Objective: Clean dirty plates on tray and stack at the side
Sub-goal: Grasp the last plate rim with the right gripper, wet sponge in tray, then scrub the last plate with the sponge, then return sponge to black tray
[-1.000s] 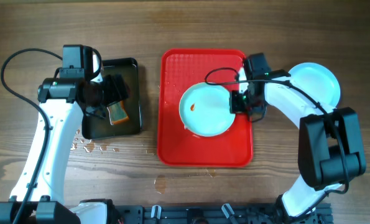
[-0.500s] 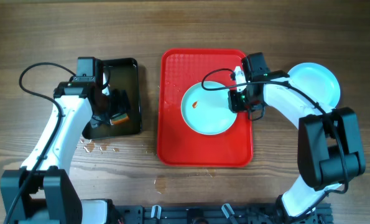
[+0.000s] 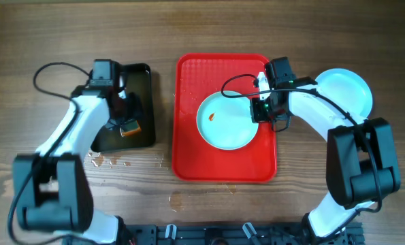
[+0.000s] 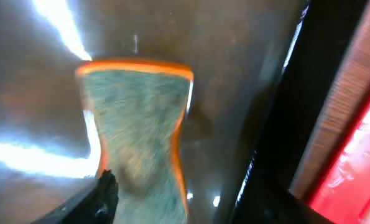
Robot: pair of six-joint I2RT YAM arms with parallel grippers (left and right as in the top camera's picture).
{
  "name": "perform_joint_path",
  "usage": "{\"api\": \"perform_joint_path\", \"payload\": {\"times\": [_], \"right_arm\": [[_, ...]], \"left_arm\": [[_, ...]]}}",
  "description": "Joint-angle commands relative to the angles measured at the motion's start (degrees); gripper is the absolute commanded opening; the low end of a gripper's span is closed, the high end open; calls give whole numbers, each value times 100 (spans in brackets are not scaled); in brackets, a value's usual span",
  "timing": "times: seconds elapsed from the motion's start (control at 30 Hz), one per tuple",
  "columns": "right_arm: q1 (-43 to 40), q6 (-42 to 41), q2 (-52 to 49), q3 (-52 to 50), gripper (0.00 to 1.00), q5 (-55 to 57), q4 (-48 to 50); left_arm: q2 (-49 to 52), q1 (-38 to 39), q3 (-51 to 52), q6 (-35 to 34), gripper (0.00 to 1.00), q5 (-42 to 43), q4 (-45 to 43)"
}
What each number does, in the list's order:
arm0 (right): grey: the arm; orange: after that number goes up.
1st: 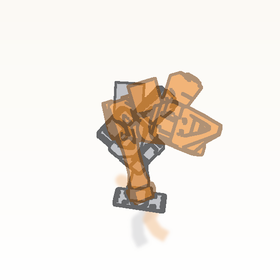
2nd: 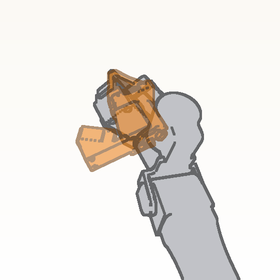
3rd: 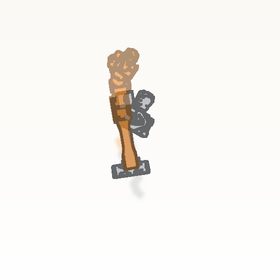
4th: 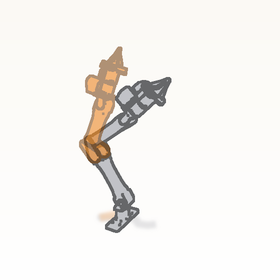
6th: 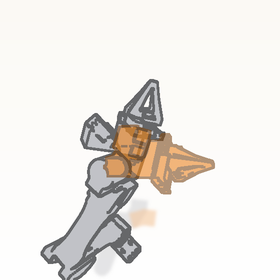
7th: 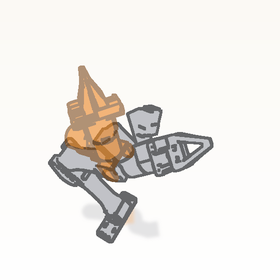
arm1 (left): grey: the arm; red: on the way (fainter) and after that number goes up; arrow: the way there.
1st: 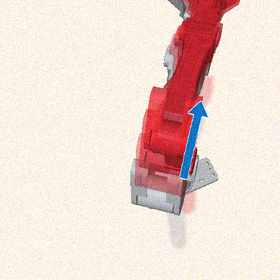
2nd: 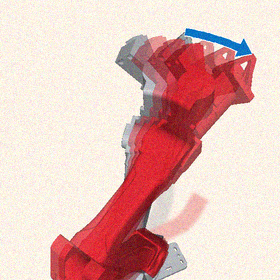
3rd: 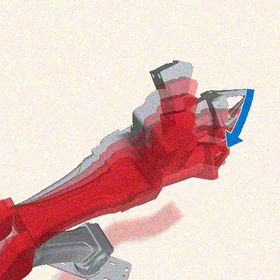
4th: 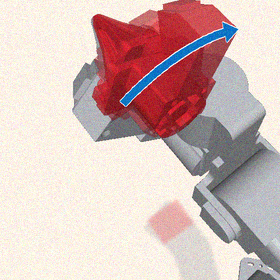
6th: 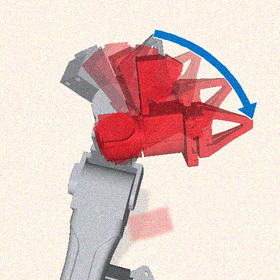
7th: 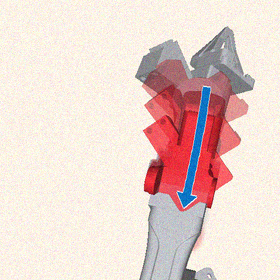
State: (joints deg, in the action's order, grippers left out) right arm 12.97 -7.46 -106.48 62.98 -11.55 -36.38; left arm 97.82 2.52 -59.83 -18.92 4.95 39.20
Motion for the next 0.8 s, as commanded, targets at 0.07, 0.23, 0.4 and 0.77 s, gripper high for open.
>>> {"api": "perform_joint_path", "payload": {"times": [0.07,0.23,0.4,0.77], "right_arm": [[15,-61,-2,-70,4,214,-66],[15,-57,-2,-70,4,214,-76],[15,-44,-2,-70,4,214,-74],[15,-46,-2,-70,4,214,-94]], "left_arm": [[833,243,-4,76,24,-485,-173],[455,240,-490,74,4,-459,588],[-162,240,-758,74,50,-562,1106],[455,240,232,52,4,-909,166]]}}
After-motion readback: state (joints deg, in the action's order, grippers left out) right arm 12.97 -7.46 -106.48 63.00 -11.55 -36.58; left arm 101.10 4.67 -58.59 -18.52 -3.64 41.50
